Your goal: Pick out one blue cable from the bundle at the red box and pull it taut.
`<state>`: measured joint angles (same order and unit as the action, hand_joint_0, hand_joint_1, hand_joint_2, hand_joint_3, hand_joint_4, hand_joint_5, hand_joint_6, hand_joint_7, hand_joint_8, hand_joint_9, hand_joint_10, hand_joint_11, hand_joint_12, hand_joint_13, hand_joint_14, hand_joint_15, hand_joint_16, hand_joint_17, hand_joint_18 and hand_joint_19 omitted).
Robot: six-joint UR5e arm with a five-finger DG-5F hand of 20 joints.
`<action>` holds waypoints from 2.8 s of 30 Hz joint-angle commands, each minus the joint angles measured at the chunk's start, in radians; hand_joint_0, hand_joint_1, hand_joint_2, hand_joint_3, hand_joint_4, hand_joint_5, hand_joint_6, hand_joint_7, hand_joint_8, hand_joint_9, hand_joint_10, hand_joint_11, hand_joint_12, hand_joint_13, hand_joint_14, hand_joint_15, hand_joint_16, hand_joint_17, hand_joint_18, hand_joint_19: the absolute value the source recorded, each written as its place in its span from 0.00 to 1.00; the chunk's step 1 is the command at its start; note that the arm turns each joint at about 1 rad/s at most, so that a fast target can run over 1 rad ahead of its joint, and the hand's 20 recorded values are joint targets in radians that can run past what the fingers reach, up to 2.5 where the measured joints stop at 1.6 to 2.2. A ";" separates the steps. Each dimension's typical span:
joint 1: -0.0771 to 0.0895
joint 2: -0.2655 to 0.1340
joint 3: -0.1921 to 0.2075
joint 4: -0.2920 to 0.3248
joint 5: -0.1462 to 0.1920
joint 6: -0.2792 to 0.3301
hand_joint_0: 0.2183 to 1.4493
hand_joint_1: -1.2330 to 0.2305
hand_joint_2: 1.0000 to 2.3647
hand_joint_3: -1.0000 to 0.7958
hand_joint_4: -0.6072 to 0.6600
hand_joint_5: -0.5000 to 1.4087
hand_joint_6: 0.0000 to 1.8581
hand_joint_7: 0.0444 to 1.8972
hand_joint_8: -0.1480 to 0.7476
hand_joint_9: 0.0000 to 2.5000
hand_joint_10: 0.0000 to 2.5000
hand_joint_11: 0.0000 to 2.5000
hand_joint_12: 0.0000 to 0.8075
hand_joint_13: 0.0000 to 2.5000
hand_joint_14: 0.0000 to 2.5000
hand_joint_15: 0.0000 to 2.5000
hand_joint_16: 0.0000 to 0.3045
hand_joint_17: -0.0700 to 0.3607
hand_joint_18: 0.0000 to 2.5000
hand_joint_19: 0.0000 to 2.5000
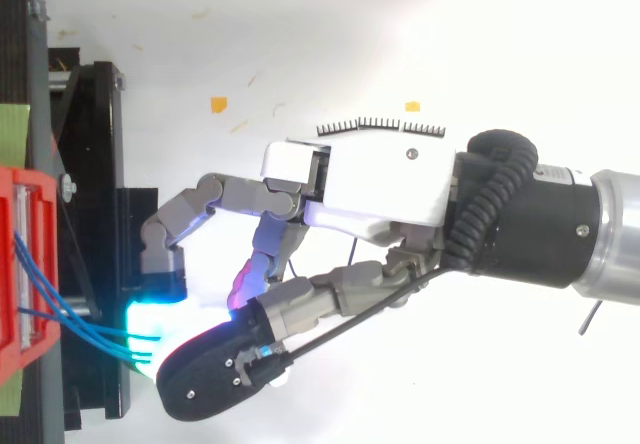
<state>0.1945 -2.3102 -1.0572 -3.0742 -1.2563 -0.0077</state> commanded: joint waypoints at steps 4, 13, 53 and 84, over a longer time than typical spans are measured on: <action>-0.001 0.000 -0.001 0.000 0.000 0.000 0.31 0.43 0.01 0.37 0.44 0.22 0.47 0.49 0.50 0.57 0.01 0.36 0.39 0.44 0.01 0.27 0.14 0.39 0.35 0.28; -0.001 0.000 0.000 0.000 0.000 0.000 0.30 0.36 0.01 0.53 0.45 0.22 0.48 0.47 0.57 0.57 0.01 0.35 0.47 0.46 0.01 0.25 0.19 0.46 0.38 0.25; -0.003 0.000 -0.003 0.000 -0.002 0.000 0.46 0.18 0.00 0.28 0.20 0.21 0.51 0.60 0.45 0.57 0.01 0.38 0.39 0.46 0.01 0.27 0.14 0.38 0.39 0.26; -0.006 0.000 -0.010 0.000 -0.005 0.000 0.25 0.20 0.00 0.28 0.42 0.22 0.48 0.50 0.49 0.56 0.01 0.36 0.42 0.45 0.01 0.27 0.15 0.40 0.39 0.26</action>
<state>0.1888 -2.3102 -1.0667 -3.0741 -1.2607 -0.0077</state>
